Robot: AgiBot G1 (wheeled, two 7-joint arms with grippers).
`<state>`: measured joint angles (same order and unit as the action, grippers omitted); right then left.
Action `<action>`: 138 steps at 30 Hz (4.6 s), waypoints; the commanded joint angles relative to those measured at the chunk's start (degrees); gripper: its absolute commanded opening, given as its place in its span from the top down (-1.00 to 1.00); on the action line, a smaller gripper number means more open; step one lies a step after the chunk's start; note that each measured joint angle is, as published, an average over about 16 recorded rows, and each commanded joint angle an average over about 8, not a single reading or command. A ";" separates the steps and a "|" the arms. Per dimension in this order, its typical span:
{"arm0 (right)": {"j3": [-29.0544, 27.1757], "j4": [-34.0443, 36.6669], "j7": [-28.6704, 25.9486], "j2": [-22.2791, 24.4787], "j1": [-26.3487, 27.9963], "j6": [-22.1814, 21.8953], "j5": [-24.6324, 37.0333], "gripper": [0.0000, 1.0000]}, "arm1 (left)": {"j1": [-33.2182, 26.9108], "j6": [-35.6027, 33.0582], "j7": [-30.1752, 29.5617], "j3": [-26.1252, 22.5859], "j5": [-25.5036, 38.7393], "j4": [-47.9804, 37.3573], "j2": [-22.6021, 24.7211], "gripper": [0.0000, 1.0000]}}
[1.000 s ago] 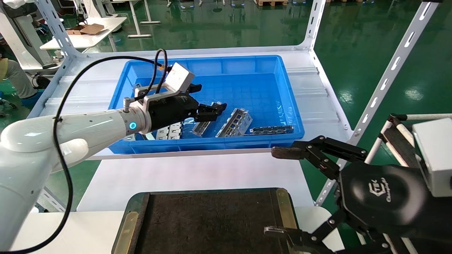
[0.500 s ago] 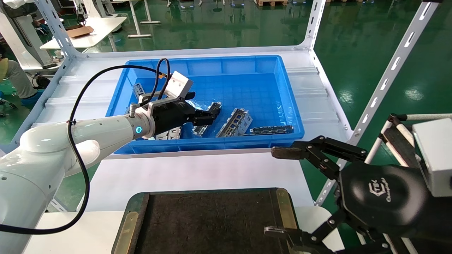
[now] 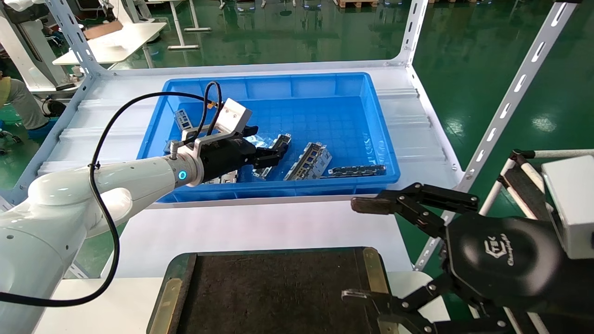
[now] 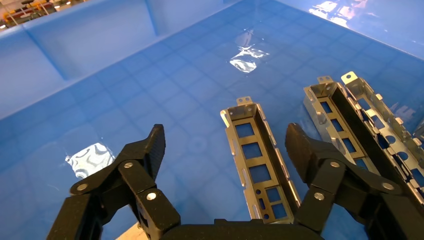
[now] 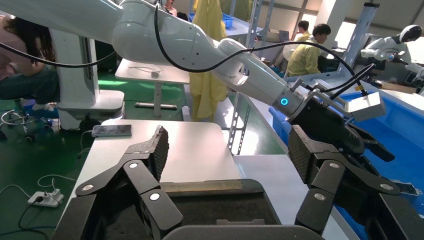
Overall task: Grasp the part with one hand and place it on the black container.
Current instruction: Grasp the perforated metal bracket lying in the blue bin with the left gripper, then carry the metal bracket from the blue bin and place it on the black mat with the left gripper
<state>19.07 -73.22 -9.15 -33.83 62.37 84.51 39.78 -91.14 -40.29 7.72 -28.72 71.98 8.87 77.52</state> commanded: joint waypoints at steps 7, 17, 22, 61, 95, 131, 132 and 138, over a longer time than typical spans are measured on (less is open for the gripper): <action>0.01 0.00 0.01 0.00 0.00 0.00 -0.01 1.00 | 0.40 0.44 -0.37 -0.91 -0.70 -0.39 0.03 1.00; 0.03 0.00 0.01 0.01 0.01 -0.01 -0.02 1.00 | 0.56 0.74 -1.20 -2.02 -1.42 -0.47 -0.06 1.00; 0.03 0.00 0.02 0.01 0.01 -0.01 -0.02 1.00 | 0.58 0.48 -1.39 -2.31 -1.98 -0.46 -0.25 1.00; 0.09 0.00 0.04 0.04 0.02 -0.04 -0.06 1.00 | 5.33 -34.71 -1.73 1.83 -12.74 18.06 -13.82 1.00; 0.14 0.00 0.07 0.05 0.03 -0.06 -0.09 1.00 | 50.79 7.42 -27.52 -1.96 -4.52 60.43 -16.71 1.00; 0.19 0.00 0.09 0.07 0.05 -0.08 -0.13 1.00 | 39.75 50.18 -46.79 -28.34 -10.35 39.29 0.98 1.00; 0.19 0.00 0.09 0.07 0.05 -0.08 -0.13 1.00 | 39.46 50.91 -47.29 -29.49 -10.93 39.14 0.99 1.00; 0.20 0.00 0.10 0.08 0.05 -0.08 -0.13 1.00 | 37.93 54.24 -50.19 -35.46 -13.54 38.42 1.01 1.00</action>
<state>19.26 -73.22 -9.05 -33.75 62.42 84.43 39.64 -53.13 13.71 -42.55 -63.84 58.68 47.35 78.53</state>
